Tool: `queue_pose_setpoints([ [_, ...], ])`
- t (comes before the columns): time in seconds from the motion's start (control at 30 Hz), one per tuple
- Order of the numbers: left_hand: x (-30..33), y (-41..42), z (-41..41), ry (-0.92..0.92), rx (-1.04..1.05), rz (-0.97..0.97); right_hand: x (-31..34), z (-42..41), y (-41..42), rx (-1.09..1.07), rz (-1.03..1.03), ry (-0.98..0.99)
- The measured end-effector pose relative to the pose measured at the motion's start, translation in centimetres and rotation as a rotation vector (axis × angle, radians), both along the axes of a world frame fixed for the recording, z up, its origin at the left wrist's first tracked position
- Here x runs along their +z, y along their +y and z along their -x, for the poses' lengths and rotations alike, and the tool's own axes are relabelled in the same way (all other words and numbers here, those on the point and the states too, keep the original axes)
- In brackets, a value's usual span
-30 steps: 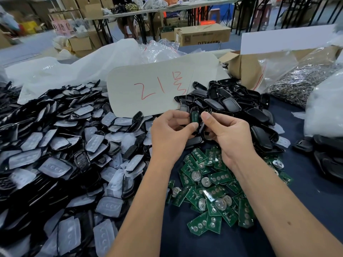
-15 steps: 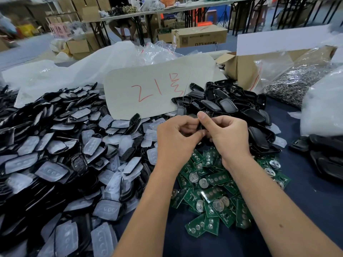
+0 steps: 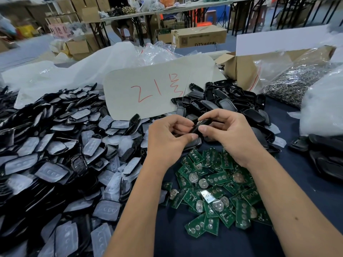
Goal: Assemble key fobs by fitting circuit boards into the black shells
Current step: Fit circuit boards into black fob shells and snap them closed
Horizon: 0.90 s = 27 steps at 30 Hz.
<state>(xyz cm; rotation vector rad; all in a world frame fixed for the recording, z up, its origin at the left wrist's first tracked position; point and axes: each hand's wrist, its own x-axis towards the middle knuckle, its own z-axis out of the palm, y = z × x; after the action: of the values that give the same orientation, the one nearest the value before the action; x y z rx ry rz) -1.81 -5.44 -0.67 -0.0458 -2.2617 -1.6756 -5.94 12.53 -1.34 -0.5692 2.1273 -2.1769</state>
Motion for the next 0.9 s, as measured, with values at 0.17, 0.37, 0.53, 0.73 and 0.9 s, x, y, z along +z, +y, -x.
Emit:
queue_pose_setpoints([
  [0.17, 0.1, -0.5, 0.1, 0.017, -0.012, 0.053, -0.1, 0.1, -0.1, 0.027, 0.004, 0.040],
  [0.37, 0.1, -0.8, 0.2, -0.001, -0.044, 0.232, -0.5, 0.0, -0.9, 0.021, -0.143, 0.093],
  [0.53, 0.0, -0.6, 0.4, -0.049, -0.014, 0.024, -0.4, 0.4, -1.0, -0.013, -0.059, 0.055],
  [0.73, 0.3, -0.4, 0.1, -0.213, -0.116, -0.745, -1.0, 0.4, -1.4, -0.010, -0.017, -0.075],
  [0.9, 0.5, -0.4, -0.1, -0.234, -0.209, -0.805, -0.6, -0.1, -1.6, 0.022, 0.040, -0.099],
])
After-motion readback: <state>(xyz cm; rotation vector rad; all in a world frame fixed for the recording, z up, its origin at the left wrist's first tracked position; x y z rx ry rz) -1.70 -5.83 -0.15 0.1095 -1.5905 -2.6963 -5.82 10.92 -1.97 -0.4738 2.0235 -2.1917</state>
